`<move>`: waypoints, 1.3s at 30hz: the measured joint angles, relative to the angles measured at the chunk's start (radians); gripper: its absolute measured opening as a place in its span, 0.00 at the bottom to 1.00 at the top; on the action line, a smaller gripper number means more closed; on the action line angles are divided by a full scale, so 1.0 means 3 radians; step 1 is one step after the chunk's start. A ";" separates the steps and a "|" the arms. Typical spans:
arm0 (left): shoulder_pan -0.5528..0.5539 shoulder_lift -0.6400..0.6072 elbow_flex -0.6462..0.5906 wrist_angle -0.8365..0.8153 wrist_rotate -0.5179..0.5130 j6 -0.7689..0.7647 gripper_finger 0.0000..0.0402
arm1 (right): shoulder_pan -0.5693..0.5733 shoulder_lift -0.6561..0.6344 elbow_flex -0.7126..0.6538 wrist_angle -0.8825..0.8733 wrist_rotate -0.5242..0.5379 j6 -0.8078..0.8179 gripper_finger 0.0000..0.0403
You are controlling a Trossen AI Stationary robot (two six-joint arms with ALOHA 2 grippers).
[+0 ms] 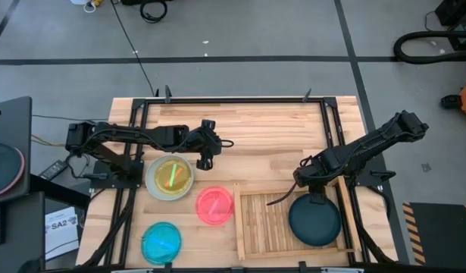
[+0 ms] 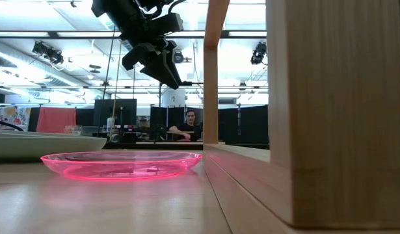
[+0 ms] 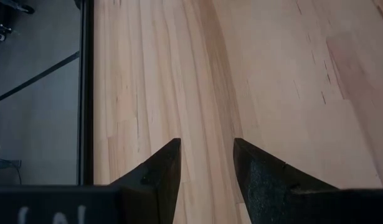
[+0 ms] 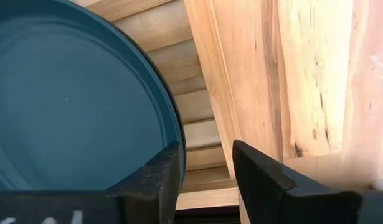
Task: Place and stack plates onto a shelf
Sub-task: Put the orange plate on the shelf
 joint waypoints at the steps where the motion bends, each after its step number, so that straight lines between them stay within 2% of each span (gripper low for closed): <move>1: -0.0001 0.0000 0.0000 0.0000 0.0000 0.0000 0.38 | 0.0000 0.0000 0.0000 0.0000 0.0018 0.0001 0.39; 8: 0.0000 0.0000 0.0000 0.0000 0.0000 0.0000 0.38 | 0.0000 0.0000 0.0000 -0.0001 0.0221 0.0000 0.40; 17: -0.0030 0.0000 0.0000 -0.0001 -0.0004 0.0000 0.38 | 0.0000 0.0000 0.0018 -0.0015 0.0222 -0.0028 0.40; 24: -0.0186 0.0003 0.0206 -0.0184 -0.0003 -0.0061 0.38 | -0.0057 0.0000 0.0352 -0.0011 0.0375 -0.0092 0.40; 30: -0.0372 0.0003 0.0601 -0.0759 0.0003 -0.0562 0.38 | -0.0161 0.0001 0.0631 0.0108 0.0790 -0.0333 0.40; 34: -0.0547 0.0003 0.0840 -0.1259 0.0009 -0.1037 0.38 | -0.0235 0.0000 0.0651 0.0503 0.1039 -0.0628 0.40; 39: -0.0809 0.0003 0.0992 -0.1759 0.0335 -0.1660 0.38 | -0.0331 0.0000 0.0651 0.1110 0.1088 -0.1000 0.40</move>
